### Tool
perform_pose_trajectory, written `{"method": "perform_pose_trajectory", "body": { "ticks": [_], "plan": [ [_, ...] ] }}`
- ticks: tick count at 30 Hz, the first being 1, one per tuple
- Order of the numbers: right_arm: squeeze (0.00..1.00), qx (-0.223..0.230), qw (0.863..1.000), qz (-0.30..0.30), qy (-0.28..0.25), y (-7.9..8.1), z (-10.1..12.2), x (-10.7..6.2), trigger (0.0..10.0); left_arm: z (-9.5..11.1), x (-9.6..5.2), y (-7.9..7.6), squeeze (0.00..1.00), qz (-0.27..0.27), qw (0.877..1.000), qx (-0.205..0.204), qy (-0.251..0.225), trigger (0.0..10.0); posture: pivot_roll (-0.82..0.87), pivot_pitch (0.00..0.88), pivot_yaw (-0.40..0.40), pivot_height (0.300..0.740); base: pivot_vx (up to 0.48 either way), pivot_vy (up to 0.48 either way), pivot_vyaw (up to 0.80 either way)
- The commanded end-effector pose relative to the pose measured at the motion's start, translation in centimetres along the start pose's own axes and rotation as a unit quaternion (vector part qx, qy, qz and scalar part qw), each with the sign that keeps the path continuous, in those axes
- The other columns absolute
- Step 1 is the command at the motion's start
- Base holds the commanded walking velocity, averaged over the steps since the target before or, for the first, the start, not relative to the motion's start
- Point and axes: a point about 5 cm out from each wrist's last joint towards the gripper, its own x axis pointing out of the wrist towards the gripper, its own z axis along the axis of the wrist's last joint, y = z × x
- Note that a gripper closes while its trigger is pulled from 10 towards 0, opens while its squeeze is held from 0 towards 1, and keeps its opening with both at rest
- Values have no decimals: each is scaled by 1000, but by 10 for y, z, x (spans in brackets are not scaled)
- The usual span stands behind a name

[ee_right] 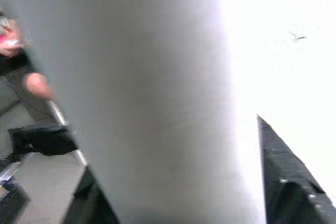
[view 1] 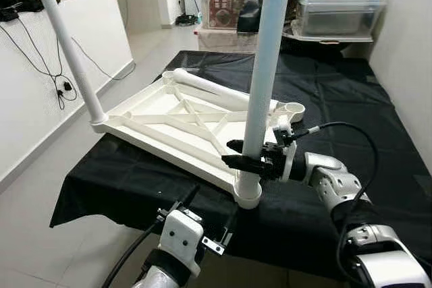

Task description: Building children table

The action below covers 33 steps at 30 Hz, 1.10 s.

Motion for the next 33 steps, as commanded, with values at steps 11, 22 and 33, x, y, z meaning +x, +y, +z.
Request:
{"method": "perform_pose_trajectory", "body": {
  "ticks": [11, 22, 33],
  "plan": [
    [0, -13, 971, -239, -4, -26, -7, 2, 0, -1, -1, -1, 0, 1, 1000, -2, 5, 10000, 3, 0, 22, 740, 0, 0, 0],
    [0, -33, 724, -689, 16, -49, -21, -51, 0, -1, -2, 1, 0, -2, 1000, -1, 7, 10000, 2, 0, 26, 740, 0, 0, 0],
    [0, 9, 671, -741, -19, -37, -28, -28, 10000, -1, -1, 1, 0, 1, 1000, -1, 6, 10000, 7, 0, 23, 740, 0, 0, 0]
  ]
}}
